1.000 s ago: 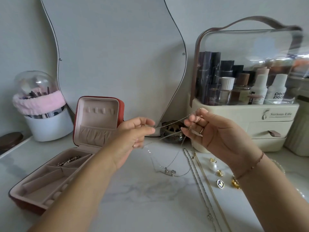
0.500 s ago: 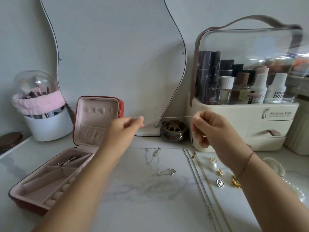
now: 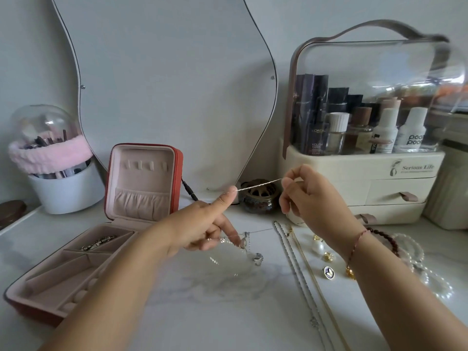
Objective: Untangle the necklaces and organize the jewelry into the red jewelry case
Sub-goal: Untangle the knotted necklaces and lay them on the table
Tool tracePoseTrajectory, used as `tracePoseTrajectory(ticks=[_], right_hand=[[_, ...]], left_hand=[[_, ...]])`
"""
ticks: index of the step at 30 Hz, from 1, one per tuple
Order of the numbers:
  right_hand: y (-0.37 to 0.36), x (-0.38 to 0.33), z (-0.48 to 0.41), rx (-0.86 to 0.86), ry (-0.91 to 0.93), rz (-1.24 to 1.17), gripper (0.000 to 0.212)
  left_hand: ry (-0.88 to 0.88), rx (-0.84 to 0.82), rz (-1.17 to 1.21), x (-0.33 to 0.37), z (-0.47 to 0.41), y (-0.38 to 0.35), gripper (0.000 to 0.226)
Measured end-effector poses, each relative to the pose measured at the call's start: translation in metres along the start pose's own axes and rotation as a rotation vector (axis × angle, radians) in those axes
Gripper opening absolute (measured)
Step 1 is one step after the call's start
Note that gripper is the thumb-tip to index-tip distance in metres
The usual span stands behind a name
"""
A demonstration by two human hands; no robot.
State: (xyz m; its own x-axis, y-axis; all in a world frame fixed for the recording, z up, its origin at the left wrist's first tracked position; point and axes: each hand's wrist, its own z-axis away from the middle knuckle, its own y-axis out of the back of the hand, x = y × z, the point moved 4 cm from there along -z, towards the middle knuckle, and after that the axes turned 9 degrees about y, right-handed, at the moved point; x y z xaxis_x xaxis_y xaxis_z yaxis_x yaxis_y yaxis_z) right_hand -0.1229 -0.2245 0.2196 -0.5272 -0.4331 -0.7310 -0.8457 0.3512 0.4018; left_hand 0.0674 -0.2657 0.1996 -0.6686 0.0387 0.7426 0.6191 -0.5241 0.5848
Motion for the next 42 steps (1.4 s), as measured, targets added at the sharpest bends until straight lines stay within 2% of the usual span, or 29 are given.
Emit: tracePoseTrajectory(ticks=[2,5,7,12,18,21,22,25,29,34,37,40,42], right_hand=[[-0.002,-0.001,0.001,-0.030,0.013,0.003,0.010],[-0.007,-0.002,0.002,-0.093,0.025,-0.002,0.009],[-0.009,0.000,0.003,-0.132,0.028,-0.003,0.008],[-0.014,-0.001,0.006,-0.237,0.059,-0.026,0.003],[-0.019,-0.009,0.008,-0.357,0.089,-0.208,0.016],[-0.024,-0.010,0.011,-0.410,0.089,-0.168,0.005],[-0.024,-0.011,0.012,-0.413,0.098,-0.133,0.003],[-0.024,-0.013,0.012,-0.401,0.128,-0.016,0.013],[-0.025,-0.012,0.012,-0.364,0.132,0.023,0.013],[-0.025,-0.010,0.011,-0.351,0.095,-0.075,0.015],[-0.020,-0.012,0.010,-0.336,0.060,-0.146,0.026],[-0.020,-0.008,0.010,-0.308,-0.023,-0.170,0.032],[-0.019,-0.005,0.009,-0.269,-0.108,-0.202,0.031]], left_hand=[[-0.027,0.012,0.014,0.000,0.001,0.002,0.075],[-0.049,0.027,-0.053,0.001,0.005,0.002,0.041],[-0.053,0.034,-0.058,0.002,0.006,0.001,0.026],[-0.112,0.037,0.101,0.002,0.004,0.005,0.026],[-0.153,-0.003,0.257,0.005,0.005,0.003,0.027],[-0.173,-0.023,0.275,0.008,0.006,0.000,0.028],[-0.176,-0.023,0.279,0.008,0.007,0.000,0.028],[-0.194,-0.025,0.293,0.009,0.007,0.001,0.028],[-0.222,-0.045,0.315,0.011,0.008,0.000,0.028],[-0.212,0.015,0.327,0.010,0.007,0.003,0.031],[-0.197,0.068,0.301,0.007,0.006,0.007,0.033],[-0.193,0.080,0.253,0.008,0.006,0.006,0.034],[-0.186,0.135,0.178,0.009,0.005,0.006,0.026]])
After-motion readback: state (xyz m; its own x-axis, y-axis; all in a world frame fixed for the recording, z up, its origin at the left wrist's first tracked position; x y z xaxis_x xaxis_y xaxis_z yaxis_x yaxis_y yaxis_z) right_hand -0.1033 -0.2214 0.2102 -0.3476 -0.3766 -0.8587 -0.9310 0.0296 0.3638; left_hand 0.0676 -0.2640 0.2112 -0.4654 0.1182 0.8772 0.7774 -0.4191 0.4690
